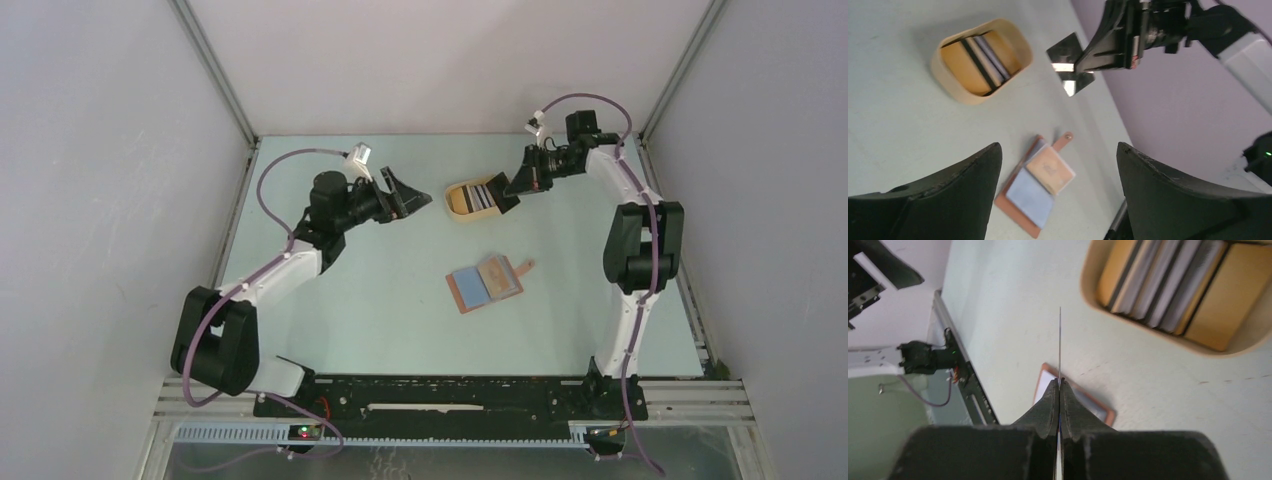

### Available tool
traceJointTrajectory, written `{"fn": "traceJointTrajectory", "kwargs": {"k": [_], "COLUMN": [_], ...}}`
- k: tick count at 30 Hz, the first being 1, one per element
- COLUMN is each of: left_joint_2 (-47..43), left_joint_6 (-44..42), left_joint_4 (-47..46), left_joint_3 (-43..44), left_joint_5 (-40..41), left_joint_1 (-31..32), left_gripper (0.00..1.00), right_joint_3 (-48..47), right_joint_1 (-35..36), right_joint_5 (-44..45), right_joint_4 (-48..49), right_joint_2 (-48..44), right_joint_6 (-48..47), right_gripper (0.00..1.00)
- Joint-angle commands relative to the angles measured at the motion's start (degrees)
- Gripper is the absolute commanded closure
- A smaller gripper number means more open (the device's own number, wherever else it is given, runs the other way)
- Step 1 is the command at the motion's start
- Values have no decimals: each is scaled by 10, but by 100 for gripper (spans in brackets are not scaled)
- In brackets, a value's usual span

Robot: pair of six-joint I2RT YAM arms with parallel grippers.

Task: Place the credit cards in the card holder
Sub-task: Pick up the credit card from the storage box.

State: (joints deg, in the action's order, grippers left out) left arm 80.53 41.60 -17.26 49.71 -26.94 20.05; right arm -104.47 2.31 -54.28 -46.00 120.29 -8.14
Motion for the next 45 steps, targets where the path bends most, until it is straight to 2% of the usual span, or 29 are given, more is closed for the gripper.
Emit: {"fn": "traceJointTrajectory", "kwargs": {"k": [1, 8, 12, 17, 22, 30, 35, 45], "left_joint_2": [-32, -45, -31, 9, 37, 88, 112, 132], "left_joint_6": [56, 122, 166, 250, 275, 279, 282, 297], "left_joint_4": [-128, -242, -321, -442, -465, -465, -476, -502], "left_joint_3": [-15, -76, -105, -139, -144, -128, -116, -104], "left_joint_5": [-83, -96, -69, -12, 24, 40, 42, 33], "left_joint_1": [-1, 36, 70, 102, 127, 153, 171, 178], "left_gripper": [11, 11, 11, 15, 21, 38, 44, 69], "right_joint_3": [58, 177, 256, 311, 345, 351, 359, 360], "right_joint_1": [-4, -3, -3, 3, 24, 55, 75, 88], "right_joint_5": [-82, -164, -205, -240, -247, -261, -264, -264], "right_joint_4": [5, 67, 141, 215, 250, 248, 253, 254], "right_joint_2": [-89, -176, -225, -259, -283, -295, -296, -285], "right_joint_6": [-39, -12, 44, 111, 132, 141, 143, 144], "right_gripper": [100, 100, 100, 100, 100, 100, 100, 100]}}
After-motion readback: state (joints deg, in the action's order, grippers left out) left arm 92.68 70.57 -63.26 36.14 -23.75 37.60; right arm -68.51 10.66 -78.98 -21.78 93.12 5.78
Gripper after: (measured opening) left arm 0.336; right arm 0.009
